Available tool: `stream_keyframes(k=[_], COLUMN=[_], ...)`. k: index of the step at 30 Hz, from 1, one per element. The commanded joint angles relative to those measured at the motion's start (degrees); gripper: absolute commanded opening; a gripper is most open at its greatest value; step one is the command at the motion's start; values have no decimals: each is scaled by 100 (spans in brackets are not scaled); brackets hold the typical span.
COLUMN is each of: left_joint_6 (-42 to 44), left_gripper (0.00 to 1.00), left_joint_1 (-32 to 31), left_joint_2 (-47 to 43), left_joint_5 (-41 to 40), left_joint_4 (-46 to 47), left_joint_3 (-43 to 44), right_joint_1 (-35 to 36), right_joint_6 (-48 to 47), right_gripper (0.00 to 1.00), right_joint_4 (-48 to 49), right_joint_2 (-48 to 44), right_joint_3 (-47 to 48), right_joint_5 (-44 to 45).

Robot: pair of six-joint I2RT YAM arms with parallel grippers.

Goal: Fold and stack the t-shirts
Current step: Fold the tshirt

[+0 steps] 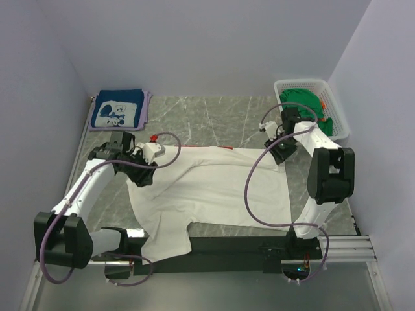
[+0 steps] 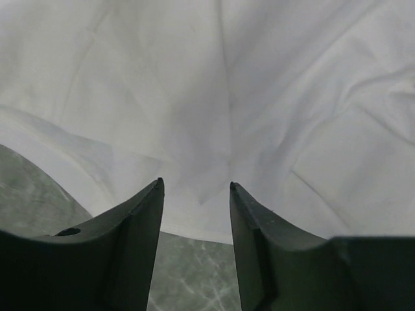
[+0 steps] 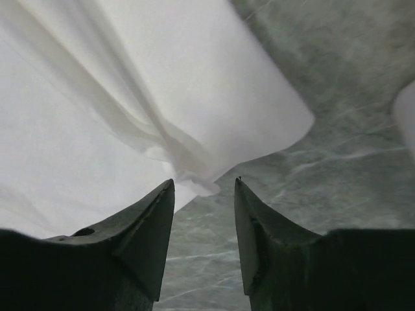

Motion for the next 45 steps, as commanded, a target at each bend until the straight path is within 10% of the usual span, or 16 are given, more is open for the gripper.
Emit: stream_keyframes(k=[1,6,18,38,45], left_joint_6=[123,-635,718,1465,1580], left_gripper=[51,52,47,42,19], left_joint_1=[-237,-659,-792,-432,-431], left_joint_2=[549,1559,4022,4050,4050], left_joint_5=[350,596,1081,298,562], left_joint_4=[469,1542,1536,569,288], left_joint_3=[734,1315,2941,2520,2573], right_joint_1=[-42,-34,-34,-42,-34], right_joint_6=[-87,-253,-728,-878,-808], right_gripper=[46,41,42,42,47], right_joint_4=[-297,-376,-402,-341,-473], right_joint_2=[-36,281,651,572,432], right_joint_3=[571,607,397,27,194], right_joint_5=[-170,-381,-381,-118,-126])
